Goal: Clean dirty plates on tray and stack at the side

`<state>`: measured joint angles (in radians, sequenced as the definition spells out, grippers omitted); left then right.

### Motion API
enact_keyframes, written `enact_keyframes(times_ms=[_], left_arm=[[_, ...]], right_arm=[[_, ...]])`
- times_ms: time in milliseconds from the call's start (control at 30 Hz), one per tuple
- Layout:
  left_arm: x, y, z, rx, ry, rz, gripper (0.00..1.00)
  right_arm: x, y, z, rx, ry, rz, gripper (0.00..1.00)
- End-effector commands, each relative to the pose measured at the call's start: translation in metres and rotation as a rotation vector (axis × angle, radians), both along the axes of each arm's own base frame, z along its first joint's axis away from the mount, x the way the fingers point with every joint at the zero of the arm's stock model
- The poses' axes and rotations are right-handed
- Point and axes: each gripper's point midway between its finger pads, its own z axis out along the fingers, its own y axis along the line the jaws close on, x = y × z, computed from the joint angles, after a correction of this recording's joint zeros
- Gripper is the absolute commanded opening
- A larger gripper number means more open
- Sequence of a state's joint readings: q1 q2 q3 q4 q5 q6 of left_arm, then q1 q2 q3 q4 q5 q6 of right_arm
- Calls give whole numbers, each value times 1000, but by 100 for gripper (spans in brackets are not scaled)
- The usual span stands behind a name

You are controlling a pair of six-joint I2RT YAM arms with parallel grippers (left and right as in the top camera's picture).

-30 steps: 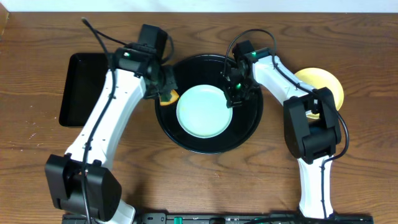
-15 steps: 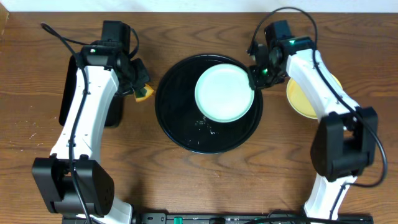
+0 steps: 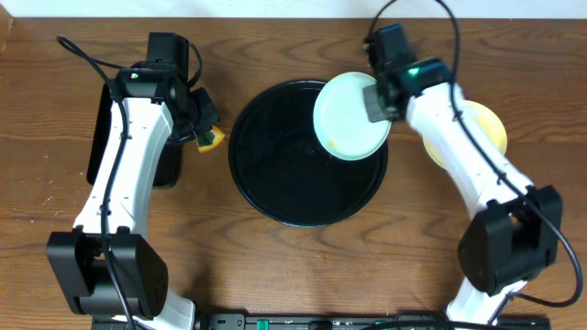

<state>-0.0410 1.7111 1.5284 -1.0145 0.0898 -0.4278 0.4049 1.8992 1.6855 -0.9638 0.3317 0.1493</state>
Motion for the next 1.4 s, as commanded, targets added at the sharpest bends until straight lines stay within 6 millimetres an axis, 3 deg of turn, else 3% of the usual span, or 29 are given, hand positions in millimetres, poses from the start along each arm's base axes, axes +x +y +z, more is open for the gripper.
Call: enact_keyframes(times_ms=[0, 267, 467, 1367], left_arm=[[-1, 4, -4, 20, 11, -4, 12], [-1, 4, -4, 20, 11, -4, 13], [-1, 4, -4, 20, 11, -4, 13], [-1, 4, -4, 19, 11, -4, 13]], right_arm=[[-2, 0, 37, -184, -171, -77, 1], [-18, 31, 72, -388, -360, -69, 1], [-24, 43, 77, -409, -386, -43, 1], [-25, 33, 86, -472, -424, -83, 1]])
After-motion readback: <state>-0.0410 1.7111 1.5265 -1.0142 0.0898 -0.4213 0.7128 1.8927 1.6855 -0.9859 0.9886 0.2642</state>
